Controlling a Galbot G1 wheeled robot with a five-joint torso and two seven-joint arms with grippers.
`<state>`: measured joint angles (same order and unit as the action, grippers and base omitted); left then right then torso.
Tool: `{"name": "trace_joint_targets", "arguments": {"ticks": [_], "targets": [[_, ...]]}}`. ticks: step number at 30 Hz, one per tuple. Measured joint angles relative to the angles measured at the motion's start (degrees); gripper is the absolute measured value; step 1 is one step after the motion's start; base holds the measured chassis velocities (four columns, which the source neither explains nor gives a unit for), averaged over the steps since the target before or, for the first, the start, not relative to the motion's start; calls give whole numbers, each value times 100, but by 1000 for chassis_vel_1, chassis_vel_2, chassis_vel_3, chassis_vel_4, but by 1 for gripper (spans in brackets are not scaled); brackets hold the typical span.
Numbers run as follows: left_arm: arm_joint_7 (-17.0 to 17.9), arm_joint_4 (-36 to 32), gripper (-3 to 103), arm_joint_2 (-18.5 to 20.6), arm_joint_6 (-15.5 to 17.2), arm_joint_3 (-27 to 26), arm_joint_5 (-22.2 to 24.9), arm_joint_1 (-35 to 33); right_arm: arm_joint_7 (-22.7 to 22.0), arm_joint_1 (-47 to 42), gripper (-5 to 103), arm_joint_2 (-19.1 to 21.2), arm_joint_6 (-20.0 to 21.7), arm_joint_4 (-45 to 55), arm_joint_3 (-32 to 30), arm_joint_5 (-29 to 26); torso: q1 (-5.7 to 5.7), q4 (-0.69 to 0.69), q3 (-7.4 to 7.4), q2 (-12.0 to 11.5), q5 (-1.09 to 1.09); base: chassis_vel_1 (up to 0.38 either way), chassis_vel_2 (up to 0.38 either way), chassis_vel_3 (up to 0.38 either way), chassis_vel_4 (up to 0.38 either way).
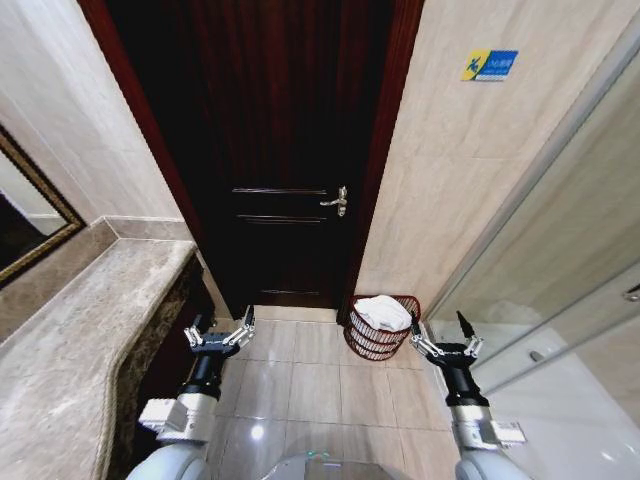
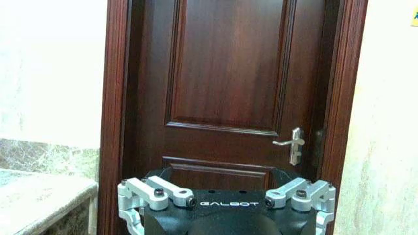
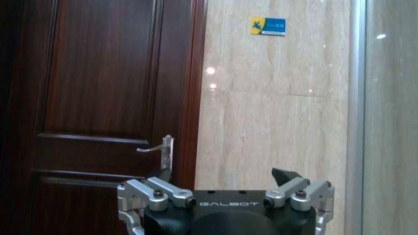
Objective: Discard the used towel into the hamper.
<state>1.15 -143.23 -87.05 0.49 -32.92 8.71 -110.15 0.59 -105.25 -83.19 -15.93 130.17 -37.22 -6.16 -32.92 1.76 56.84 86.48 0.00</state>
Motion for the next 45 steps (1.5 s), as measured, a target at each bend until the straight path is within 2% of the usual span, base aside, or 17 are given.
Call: {"name": "trace_joint_targets", "arguments": {"ticks": [12,29,45], "targets": [[0,0,100,0,0,0,0,0,0,1,100,0,0,0,0,0,-5,0,1,-1,0,11,-7,-8,15],[0,0,100,-1,0,1,0,-1,0,-1,100,0,0,0,0,0,5,0,-2,4,1,180,-186,-174,176],[0,0,100,0,0,0,0,0,0,2,100,0,1,0,0,0,-7,0,2,-2,0,34,-35,-38,35]]}}
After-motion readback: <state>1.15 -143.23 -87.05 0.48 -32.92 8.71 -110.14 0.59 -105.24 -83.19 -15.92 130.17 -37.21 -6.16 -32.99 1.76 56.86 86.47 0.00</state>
